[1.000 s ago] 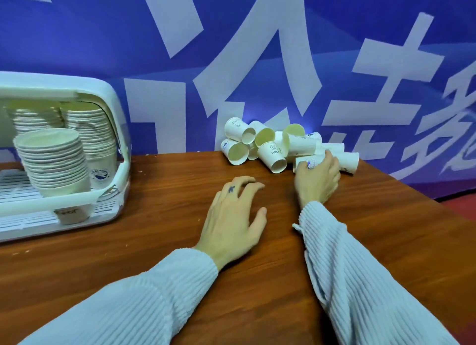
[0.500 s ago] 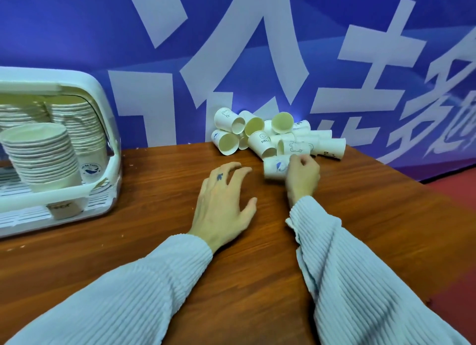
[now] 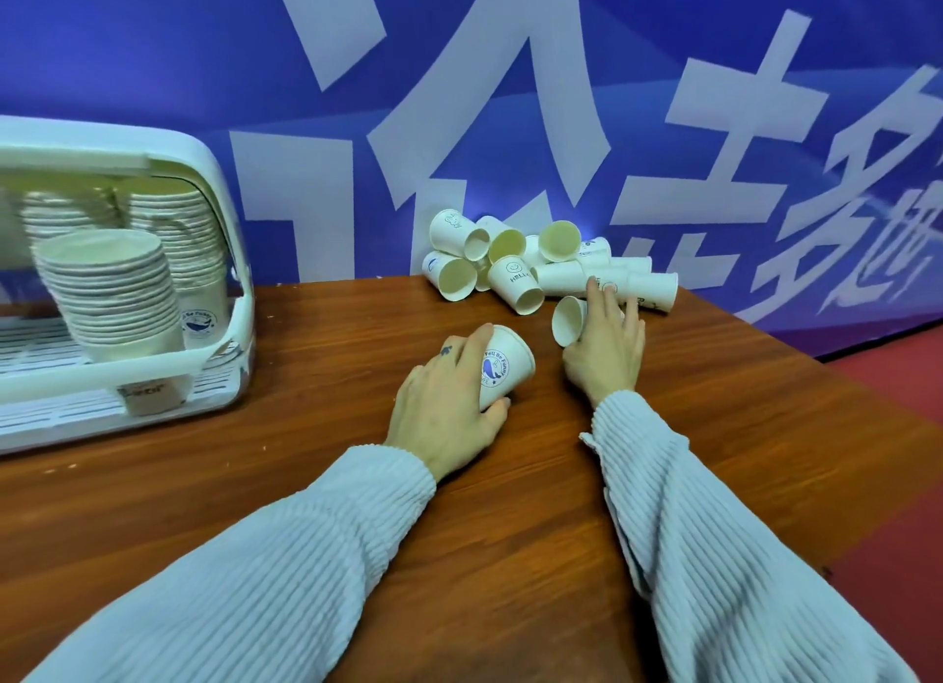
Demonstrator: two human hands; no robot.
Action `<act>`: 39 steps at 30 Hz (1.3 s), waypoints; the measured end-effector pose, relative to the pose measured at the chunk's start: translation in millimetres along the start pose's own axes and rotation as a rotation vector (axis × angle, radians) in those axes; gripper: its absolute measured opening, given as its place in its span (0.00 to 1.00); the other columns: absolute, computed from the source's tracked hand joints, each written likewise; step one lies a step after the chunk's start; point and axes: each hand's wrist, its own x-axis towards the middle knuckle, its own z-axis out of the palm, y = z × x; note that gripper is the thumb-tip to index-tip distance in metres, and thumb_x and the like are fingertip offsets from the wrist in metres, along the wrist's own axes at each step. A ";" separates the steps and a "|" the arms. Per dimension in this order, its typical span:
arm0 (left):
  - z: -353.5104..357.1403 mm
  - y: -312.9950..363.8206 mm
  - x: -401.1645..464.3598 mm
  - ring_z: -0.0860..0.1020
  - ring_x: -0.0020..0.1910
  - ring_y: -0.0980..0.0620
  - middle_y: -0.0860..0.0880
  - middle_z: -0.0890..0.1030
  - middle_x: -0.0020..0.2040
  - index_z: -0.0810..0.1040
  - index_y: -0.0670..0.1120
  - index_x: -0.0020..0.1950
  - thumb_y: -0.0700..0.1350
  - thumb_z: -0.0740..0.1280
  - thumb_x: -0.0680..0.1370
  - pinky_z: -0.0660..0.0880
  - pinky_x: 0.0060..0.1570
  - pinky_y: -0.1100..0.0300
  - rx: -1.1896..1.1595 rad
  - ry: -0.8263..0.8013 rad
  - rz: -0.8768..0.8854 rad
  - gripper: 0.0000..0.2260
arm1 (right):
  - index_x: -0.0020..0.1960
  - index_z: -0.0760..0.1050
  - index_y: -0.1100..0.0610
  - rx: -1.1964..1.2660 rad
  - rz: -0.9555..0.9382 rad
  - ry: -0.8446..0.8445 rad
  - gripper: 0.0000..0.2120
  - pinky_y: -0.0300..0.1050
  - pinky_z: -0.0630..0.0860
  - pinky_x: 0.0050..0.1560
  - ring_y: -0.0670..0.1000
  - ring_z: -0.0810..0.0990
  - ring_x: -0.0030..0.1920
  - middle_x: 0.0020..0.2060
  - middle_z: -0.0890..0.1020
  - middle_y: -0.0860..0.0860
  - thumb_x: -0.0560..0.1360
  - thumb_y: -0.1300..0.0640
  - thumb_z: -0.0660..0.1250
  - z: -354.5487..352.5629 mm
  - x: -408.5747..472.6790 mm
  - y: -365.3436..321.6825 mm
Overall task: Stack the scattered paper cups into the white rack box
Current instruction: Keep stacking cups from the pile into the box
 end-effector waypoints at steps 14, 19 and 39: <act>-47.6 -0.7 -12.7 0.76 0.62 0.50 0.55 0.74 0.68 0.57 0.63 0.78 0.60 0.71 0.75 0.75 0.62 0.47 -0.484 0.249 -0.211 0.36 | 0.73 0.66 0.49 0.475 -0.055 0.142 0.35 0.56 0.72 0.68 0.55 0.75 0.67 0.68 0.77 0.50 0.72 0.37 0.72 -40.6 -57.8 -47.2; -96.1 -13.3 -28.6 0.76 0.58 0.54 0.54 0.75 0.66 0.60 0.58 0.79 0.56 0.71 0.77 0.72 0.48 0.64 -0.548 0.389 -0.259 0.34 | 0.77 0.64 0.42 0.784 -0.159 -0.091 0.33 0.41 0.74 0.59 0.48 0.76 0.66 0.66 0.76 0.42 0.75 0.40 0.72 -57.8 -95.4 -97.7; -233.5 -146.3 -102.3 0.72 0.68 0.47 0.46 0.70 0.73 0.55 0.55 0.77 0.46 0.71 0.75 0.73 0.67 0.49 -0.478 0.879 -0.450 0.36 | 0.78 0.67 0.55 0.631 -0.661 -0.360 0.36 0.52 0.73 0.68 0.56 0.75 0.69 0.72 0.75 0.55 0.75 0.46 0.75 -62.5 -111.5 -367.3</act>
